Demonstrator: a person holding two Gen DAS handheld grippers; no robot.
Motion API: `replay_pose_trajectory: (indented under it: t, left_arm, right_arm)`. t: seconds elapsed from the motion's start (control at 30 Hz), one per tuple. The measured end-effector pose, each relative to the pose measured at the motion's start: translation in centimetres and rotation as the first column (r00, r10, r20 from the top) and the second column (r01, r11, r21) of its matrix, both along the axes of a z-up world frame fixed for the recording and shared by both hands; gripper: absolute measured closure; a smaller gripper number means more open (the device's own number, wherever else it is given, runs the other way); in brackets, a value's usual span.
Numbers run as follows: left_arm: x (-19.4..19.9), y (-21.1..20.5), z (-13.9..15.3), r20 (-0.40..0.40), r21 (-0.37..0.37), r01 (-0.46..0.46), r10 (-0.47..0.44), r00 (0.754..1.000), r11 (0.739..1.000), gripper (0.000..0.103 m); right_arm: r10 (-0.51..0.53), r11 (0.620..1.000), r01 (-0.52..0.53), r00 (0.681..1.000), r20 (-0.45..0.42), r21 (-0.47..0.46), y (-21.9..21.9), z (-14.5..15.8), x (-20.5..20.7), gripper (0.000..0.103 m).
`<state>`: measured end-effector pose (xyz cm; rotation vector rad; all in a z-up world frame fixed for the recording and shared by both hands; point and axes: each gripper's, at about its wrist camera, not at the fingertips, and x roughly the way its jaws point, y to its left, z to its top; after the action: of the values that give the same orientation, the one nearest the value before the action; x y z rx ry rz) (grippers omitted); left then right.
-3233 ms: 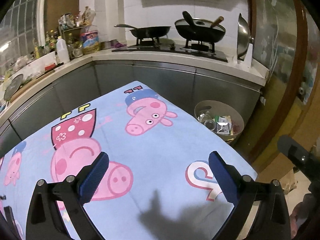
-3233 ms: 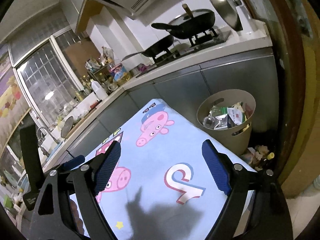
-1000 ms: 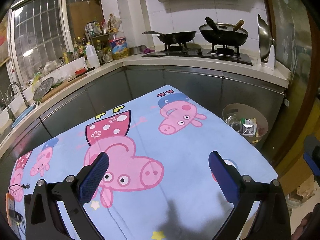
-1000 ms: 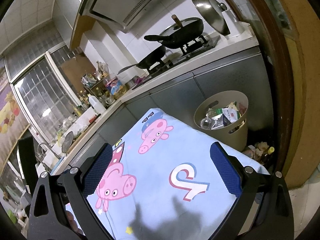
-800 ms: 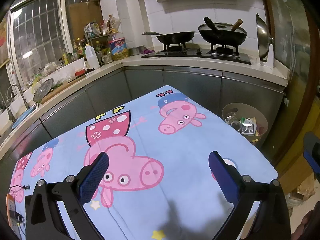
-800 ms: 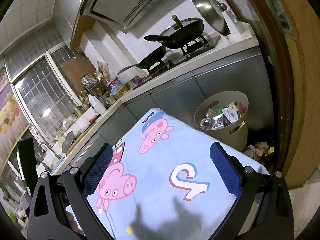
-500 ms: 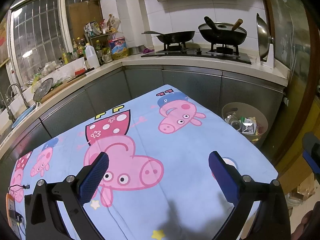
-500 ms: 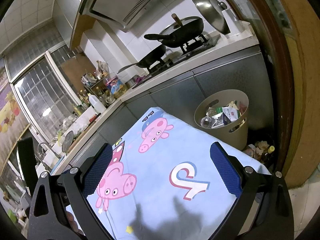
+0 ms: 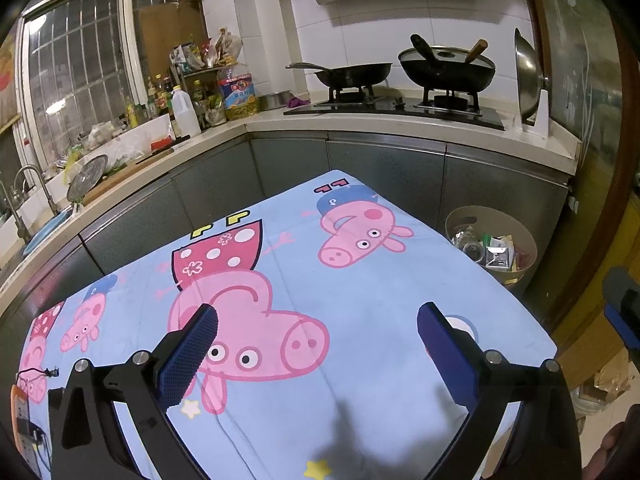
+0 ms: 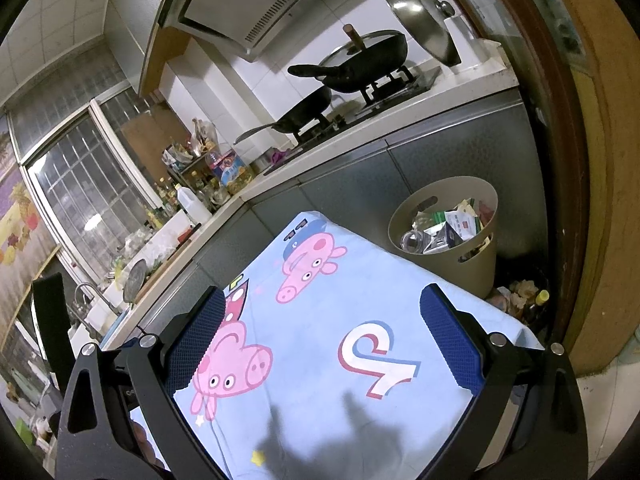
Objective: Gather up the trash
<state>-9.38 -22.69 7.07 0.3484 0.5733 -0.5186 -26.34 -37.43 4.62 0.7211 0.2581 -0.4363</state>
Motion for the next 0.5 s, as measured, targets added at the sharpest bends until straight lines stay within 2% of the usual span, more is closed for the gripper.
replay_pose_trajectory:
  t: [0.5]
  left_arm:
    - [-0.05,-0.13,-0.01,-0.009,-0.014,0.020,-0.021,1.000,1.000,0.004]
  right_arm:
    - [-0.001,1.000,0.001,1.000,0.005,-0.028,0.64,-0.01,0.11,0.006]
